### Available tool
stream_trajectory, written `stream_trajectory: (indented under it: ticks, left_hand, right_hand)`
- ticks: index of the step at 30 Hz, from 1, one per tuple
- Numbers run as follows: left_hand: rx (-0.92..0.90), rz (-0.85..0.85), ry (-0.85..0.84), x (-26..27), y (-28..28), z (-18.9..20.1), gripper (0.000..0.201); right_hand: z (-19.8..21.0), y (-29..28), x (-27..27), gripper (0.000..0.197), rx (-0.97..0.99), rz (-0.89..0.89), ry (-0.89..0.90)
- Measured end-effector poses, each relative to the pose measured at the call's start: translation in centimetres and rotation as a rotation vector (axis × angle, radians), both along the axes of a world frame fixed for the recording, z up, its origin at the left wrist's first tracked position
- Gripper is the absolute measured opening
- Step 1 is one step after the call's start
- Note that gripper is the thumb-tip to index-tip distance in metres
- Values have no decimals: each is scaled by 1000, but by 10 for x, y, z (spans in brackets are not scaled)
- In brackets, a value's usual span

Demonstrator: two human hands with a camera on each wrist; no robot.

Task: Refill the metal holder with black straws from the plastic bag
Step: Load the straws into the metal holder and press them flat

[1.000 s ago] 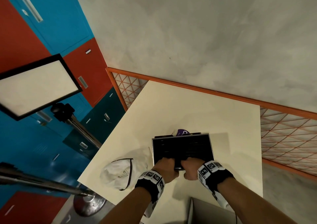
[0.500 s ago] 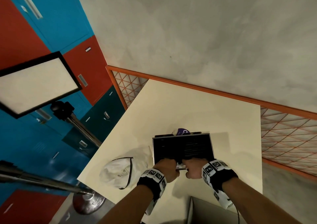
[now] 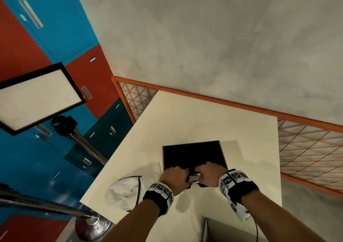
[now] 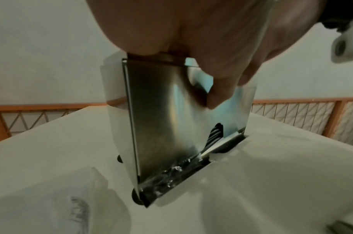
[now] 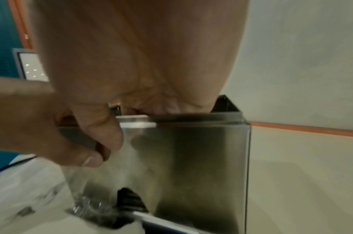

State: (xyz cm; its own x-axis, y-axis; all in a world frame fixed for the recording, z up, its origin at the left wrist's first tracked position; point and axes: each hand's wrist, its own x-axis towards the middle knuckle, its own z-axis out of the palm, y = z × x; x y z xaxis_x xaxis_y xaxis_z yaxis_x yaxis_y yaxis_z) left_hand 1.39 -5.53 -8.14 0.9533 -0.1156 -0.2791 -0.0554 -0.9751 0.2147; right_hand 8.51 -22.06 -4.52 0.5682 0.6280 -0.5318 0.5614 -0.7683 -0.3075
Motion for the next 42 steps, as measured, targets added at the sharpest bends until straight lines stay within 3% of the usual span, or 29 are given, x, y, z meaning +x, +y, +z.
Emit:
stream_trajectory:
  ticks: [3,5,7,9,12,15,17,19,21,24,25,27,29,32,35,39,42]
  left_hand:
    - [-198,-94,-176,6,6,0,33]
    - [-220,-149,-333,11,8,-2,45]
    - [-183,-103,-383,19,6,-3,64]
    - [-148,-23,-302,24,5,-3,79]
    - [-57,35,-73,27,2,-5,92]
    - [-26,-18,28,24,3,-7,82]
    - [-57,-59,15,19,5,-8,80]
    - [-109,-60,-28,15,8,-4,83]
    - [-160,-8,-146,11,17,5,78]
    - [-177,241,-391,6,36,21,43]
    - [-177,378,-374,6,42,28,35]
    - [-126,588,-177,4,47,35,34]
    - [-60,607,6,5,50,31,39]
    - [-73,529,153,19,57,25,41]
    - [-80,504,86,31,57,37,35]
    - [-75,537,-44,3,47,43,24]
    - [-88,518,-15,-6,40,47,24]
  right_hand:
    - [9,-3,13,14,150,-42,-1]
    - [7,-1,22,19,273,-64,-134]
    - [-3,4,30,36,261,-18,-274]
    - [-13,9,31,50,165,-35,-293]
    - [-25,12,29,52,99,-108,-267]
    - [-30,6,21,73,37,-63,-222]
    - [-30,0,16,55,6,8,-204]
    - [-28,-6,16,51,69,-2,-195]
    - [-22,-14,21,58,225,-51,-283]
    - [-8,-31,35,36,411,-258,-540]
    - [-1,-36,39,34,373,-371,-547]
    - [5,-44,46,36,182,-574,-367]
    - [3,-45,51,31,-3,-614,-134]
    - [6,-38,62,21,-9,-529,-12]
    - [23,-32,72,15,31,-496,-81]
    - [19,-46,46,13,88,-495,-269]
    - [16,-48,31,17,94,-498,-193]
